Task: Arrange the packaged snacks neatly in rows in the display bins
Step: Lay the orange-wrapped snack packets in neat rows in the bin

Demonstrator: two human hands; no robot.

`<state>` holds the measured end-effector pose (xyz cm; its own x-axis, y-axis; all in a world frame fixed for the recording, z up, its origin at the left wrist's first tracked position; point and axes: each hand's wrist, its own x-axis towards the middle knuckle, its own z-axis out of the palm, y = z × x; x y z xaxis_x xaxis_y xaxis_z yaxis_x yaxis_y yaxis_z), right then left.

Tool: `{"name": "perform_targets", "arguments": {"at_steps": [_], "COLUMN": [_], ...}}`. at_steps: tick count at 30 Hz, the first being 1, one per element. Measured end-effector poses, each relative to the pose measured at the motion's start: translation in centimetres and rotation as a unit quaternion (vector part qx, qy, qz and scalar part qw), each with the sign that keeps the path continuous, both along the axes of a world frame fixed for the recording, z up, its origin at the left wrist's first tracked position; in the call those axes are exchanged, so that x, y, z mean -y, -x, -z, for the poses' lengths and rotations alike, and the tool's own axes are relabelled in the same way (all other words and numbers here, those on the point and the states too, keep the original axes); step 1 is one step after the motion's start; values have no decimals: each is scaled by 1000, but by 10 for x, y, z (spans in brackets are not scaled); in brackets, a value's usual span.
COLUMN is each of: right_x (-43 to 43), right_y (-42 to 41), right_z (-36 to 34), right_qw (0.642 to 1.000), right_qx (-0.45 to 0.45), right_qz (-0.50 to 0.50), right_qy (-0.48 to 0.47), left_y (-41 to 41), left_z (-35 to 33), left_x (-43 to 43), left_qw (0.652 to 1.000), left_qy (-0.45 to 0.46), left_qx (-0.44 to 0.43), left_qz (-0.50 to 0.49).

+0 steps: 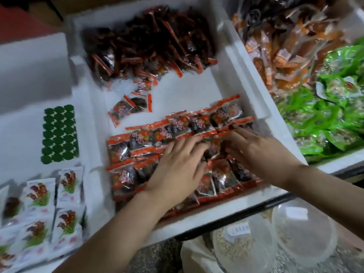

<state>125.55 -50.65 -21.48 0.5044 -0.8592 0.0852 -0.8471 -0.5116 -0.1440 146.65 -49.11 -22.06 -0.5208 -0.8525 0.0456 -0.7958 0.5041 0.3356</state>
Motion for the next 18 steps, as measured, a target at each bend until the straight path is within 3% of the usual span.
{"name": "perform_targets", "arguments": {"at_steps": [3, 9, 14, 18], "right_x": [40, 119, 160, 175], "right_y": [-38, -119, -167, -178], "right_z": [-1, 17, 30, 41], "right_qw": [999, 988, 986, 989], "right_qx": [49, 131, 130, 74], "right_qz": [-10, 7, -10, -27], "right_qy": [-17, -84, -107, -128], "left_y": [-34, -91, -111, -111], "left_z": [-7, 2, 20, 27], "left_x": [31, 100, 139, 156], "left_qw": [996, 964, 943, 932], "left_qy": [24, -56, -93, -126], "left_qx": [-12, -12, 26, 52], "left_qz": [-91, -259, -317, -335]}}
